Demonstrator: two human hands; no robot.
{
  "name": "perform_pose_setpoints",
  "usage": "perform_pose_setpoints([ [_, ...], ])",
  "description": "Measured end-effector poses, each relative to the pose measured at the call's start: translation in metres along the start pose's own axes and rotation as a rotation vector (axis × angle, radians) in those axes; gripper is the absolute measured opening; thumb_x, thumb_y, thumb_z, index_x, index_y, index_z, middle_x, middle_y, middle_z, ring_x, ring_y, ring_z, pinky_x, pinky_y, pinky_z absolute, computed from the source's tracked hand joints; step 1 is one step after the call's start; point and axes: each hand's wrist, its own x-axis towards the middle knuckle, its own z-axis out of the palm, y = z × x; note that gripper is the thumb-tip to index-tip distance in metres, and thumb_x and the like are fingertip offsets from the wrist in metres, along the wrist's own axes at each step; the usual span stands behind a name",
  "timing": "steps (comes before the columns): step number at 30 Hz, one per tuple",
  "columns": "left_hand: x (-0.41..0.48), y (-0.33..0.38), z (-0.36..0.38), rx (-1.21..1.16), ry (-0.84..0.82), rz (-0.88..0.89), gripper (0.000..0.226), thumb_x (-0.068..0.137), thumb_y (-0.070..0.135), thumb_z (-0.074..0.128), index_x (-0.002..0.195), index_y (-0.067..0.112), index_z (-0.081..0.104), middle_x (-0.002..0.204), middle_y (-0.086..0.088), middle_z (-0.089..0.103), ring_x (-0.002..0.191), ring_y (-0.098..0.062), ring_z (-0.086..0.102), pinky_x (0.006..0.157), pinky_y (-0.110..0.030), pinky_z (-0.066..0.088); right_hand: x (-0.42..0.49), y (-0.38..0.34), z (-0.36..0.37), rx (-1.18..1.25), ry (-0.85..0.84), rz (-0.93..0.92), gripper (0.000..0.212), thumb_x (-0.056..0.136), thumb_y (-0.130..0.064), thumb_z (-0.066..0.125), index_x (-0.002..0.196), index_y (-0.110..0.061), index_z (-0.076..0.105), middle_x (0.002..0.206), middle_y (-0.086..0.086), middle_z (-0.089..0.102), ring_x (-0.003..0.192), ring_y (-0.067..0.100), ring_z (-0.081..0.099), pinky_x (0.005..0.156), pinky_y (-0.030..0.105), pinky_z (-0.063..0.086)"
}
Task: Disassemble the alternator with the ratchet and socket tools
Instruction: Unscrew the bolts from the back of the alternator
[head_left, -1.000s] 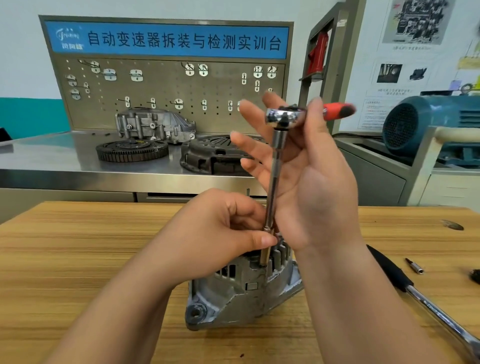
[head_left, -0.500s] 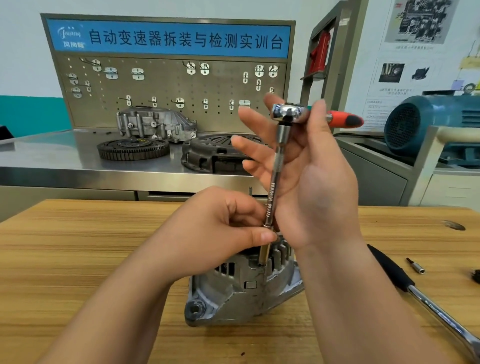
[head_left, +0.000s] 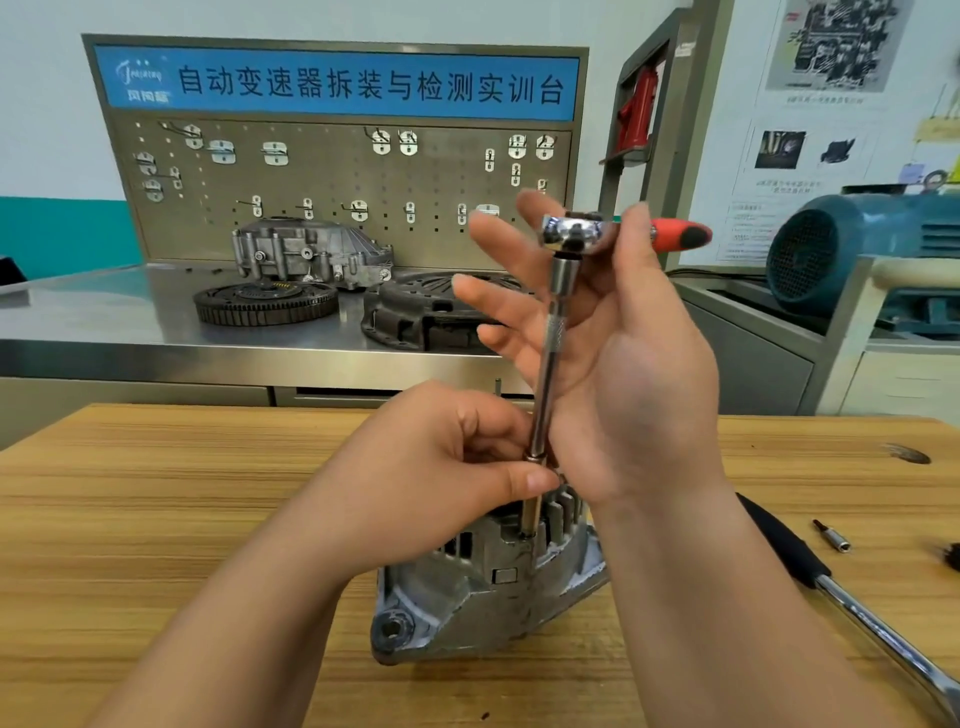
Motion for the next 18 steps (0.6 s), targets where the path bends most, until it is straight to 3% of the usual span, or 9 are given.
perform_pose_setpoints([
  [2, 0.0007, -0.0007, 0.0014, 0.001, 0.032, -0.023, 0.007, 0.076, 0.015, 0.075, 0.07, 0.017, 0.072, 0.058, 0.007, 0.066, 0.053, -0.004, 0.059, 0.055, -0.018, 0.047, -0.0011, 0.0005, 0.0018, -0.032, -0.02, -0.054, 0.038, 0.097, -0.041, 0.038, 0.117, -0.017, 0.06, 0.108, 0.002, 0.073, 0.091, 0.018, 0.067, 0.068, 0.022, 0.052],
  [4, 0.001, -0.0018, 0.0035, 0.012, 0.069, -0.046, 0.011, 0.073, 0.019, 0.076, 0.077, 0.01, 0.073, 0.067, -0.003, 0.072, 0.063, -0.018, 0.066, 0.063, -0.03, 0.053, -0.0022, 0.0, 0.0038, -0.081, -0.048, -0.146, 0.029, 0.094, -0.031, 0.045, 0.116, -0.023, 0.061, 0.122, 0.002, 0.068, 0.102, 0.02, 0.062, 0.072, 0.024, 0.051],
  [7, 0.0016, -0.0015, 0.0051, 0.034, 0.1, -0.029, 0.009, 0.072, 0.02, 0.077, 0.07, 0.014, 0.071, 0.061, 0.003, 0.069, 0.055, -0.008, 0.059, 0.057, -0.023, 0.048, -0.0023, -0.0007, 0.004, -0.145, -0.054, -0.247, 0.028, 0.09, -0.02, 0.052, 0.115, -0.03, 0.061, 0.134, -0.002, 0.06, 0.116, 0.022, 0.06, 0.078, 0.025, 0.049],
  [11, 0.0008, -0.0012, -0.0003, 0.02, 0.03, -0.018, 0.008, 0.076, 0.021, 0.075, 0.069, 0.019, 0.071, 0.057, 0.0, 0.064, 0.054, -0.004, 0.054, 0.054, -0.019, 0.044, -0.001, 0.0002, 0.0013, -0.033, -0.029, -0.141, 0.027, 0.094, -0.033, 0.047, 0.116, -0.026, 0.06, 0.118, -0.005, 0.068, 0.096, 0.017, 0.067, 0.075, 0.025, 0.049],
  [14, 0.0002, -0.0012, -0.0028, -0.015, -0.023, -0.007, 0.017, 0.079, 0.018, 0.073, 0.065, 0.026, 0.069, 0.052, 0.006, 0.058, 0.052, -0.001, 0.05, 0.054, -0.015, 0.041, 0.0009, -0.0003, -0.0007, 0.017, 0.007, -0.031, 0.046, 0.086, -0.046, 0.041, 0.116, -0.018, 0.059, 0.102, 0.0, 0.074, 0.087, 0.019, 0.069, 0.07, 0.024, 0.052],
  [16, 0.0005, -0.0013, -0.0014, -0.015, -0.002, -0.005, 0.028, 0.078, 0.015, 0.074, 0.057, 0.031, 0.065, 0.048, 0.014, 0.055, 0.047, 0.003, 0.046, 0.05, -0.01, 0.038, 0.0008, 0.0002, -0.0002, 0.016, 0.009, -0.031, 0.047, 0.086, -0.048, 0.042, 0.117, -0.016, 0.059, 0.1, 0.001, 0.074, 0.086, 0.018, 0.069, 0.068, 0.024, 0.052],
  [18, 0.0016, -0.0016, 0.0001, -0.002, 0.038, -0.02, 0.02, 0.074, 0.016, 0.076, 0.059, 0.024, 0.067, 0.052, 0.009, 0.062, 0.05, -0.003, 0.054, 0.05, -0.019, 0.046, -0.0001, 0.0008, 0.0015, -0.028, -0.007, -0.104, 0.034, 0.093, -0.041, 0.047, 0.116, -0.02, 0.061, 0.109, 0.0, 0.072, 0.092, 0.017, 0.066, 0.069, 0.024, 0.052],
])
